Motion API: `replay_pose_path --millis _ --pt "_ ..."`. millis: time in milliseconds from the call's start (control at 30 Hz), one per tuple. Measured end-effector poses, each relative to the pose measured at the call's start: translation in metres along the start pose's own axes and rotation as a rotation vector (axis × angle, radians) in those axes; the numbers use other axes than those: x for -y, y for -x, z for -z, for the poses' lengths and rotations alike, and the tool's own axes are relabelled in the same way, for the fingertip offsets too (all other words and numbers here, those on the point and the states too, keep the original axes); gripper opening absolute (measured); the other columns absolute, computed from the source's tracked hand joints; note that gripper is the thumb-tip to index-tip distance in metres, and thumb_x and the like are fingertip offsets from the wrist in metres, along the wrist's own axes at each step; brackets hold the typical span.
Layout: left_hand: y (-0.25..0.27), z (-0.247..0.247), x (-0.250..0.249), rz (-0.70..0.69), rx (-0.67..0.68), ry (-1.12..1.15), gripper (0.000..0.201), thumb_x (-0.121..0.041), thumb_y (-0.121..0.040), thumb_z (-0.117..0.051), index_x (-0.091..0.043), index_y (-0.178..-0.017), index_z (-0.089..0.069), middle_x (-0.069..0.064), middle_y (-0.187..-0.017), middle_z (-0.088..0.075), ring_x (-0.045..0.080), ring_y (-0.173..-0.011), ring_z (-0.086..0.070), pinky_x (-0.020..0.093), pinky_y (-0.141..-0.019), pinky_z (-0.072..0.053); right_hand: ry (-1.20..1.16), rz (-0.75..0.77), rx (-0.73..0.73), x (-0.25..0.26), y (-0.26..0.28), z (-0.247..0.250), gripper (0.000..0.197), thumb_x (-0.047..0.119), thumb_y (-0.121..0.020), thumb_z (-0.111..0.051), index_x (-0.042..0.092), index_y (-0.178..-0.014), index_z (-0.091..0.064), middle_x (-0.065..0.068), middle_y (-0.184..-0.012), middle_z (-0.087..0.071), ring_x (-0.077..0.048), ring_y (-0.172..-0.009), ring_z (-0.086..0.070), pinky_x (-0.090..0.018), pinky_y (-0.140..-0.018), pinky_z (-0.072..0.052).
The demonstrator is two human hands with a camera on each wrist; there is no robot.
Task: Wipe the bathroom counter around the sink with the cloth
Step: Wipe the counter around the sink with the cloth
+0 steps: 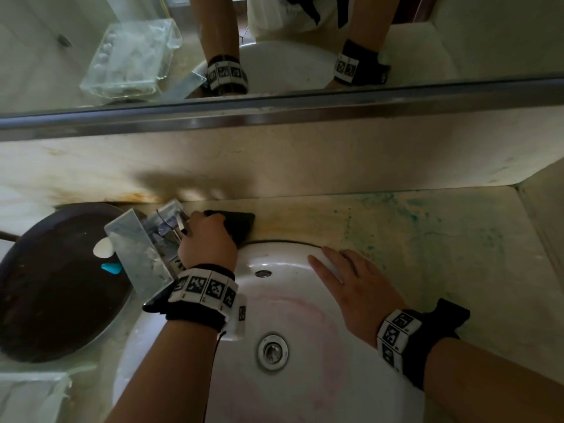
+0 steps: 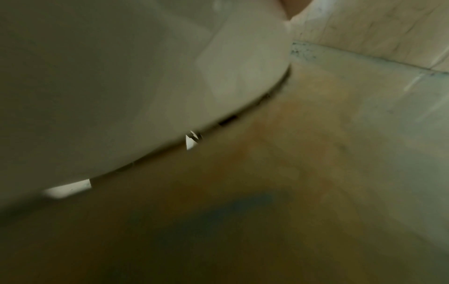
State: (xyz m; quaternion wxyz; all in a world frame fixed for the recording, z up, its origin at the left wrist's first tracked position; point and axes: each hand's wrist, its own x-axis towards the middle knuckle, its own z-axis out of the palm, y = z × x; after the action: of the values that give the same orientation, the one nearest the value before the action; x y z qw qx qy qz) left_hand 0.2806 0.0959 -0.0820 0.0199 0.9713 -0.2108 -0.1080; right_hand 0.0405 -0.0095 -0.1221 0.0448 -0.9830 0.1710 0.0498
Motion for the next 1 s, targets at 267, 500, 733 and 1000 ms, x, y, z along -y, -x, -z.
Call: replay_pose_path --millis 267,500,733,1000 --pt "-0.016 -0.02 -0.006 -0.094 0.11 -0.143 0.039 -0.022 -0.099 -0.041 -0.016 -0.138 -0.044 0.011 -0.147 -0.034 0.033 -0.128 -0.044 0.045 -0.085 -0.052 0.003 0.006 -0.013 0.0 0.001 -0.002 0.091 0.01 -0.059 -0.063 0.019 -0.145 -0.034 -0.013 -0.141 -0.043 -0.035 -0.116 -0.046 -0.045 -0.09 -0.05" --pt "-0.028 -0.013 -0.05 -0.024 0.126 -0.067 0.025 -0.015 -0.095 -0.047 -0.002 -0.11 -0.061 0.023 -0.136 -0.047 0.039 -0.12 -0.05 0.045 -0.097 -0.048 0.005 0.001 -0.025 -0.001 0.001 -0.003 0.081 0.012 -0.064 -0.045 0.018 -0.145 -0.035 -0.013 -0.14 -0.044 -0.035 -0.115 -0.049 -0.045 -0.089 -0.05" --pt "0.001 -0.015 -0.096 -0.354 0.138 -0.17 0.026 -0.017 -0.095 -0.045 -0.006 -0.115 -0.06 0.017 -0.125 -0.055 0.033 -0.111 -0.055 0.04 -0.082 -0.05 0.013 0.013 -0.034 -0.001 0.0 -0.003 0.095 0.013 -0.056 -0.069 0.019 -0.145 -0.035 -0.014 -0.141 -0.044 -0.035 -0.114 -0.049 -0.044 -0.089 -0.05" --pt "-0.003 -0.016 -0.064 -0.331 0.203 -0.069 0.039 -0.03 -0.098 -0.04 -0.02 -0.135 -0.046 0.005 -0.145 -0.038 0.028 -0.119 -0.051 0.041 -0.085 -0.049 0.02 -0.002 -0.021 -0.001 0.001 -0.003 0.095 0.011 -0.054 -0.068 0.019 -0.144 -0.037 -0.014 -0.14 -0.045 -0.034 -0.114 -0.044 -0.044 -0.088 -0.051"
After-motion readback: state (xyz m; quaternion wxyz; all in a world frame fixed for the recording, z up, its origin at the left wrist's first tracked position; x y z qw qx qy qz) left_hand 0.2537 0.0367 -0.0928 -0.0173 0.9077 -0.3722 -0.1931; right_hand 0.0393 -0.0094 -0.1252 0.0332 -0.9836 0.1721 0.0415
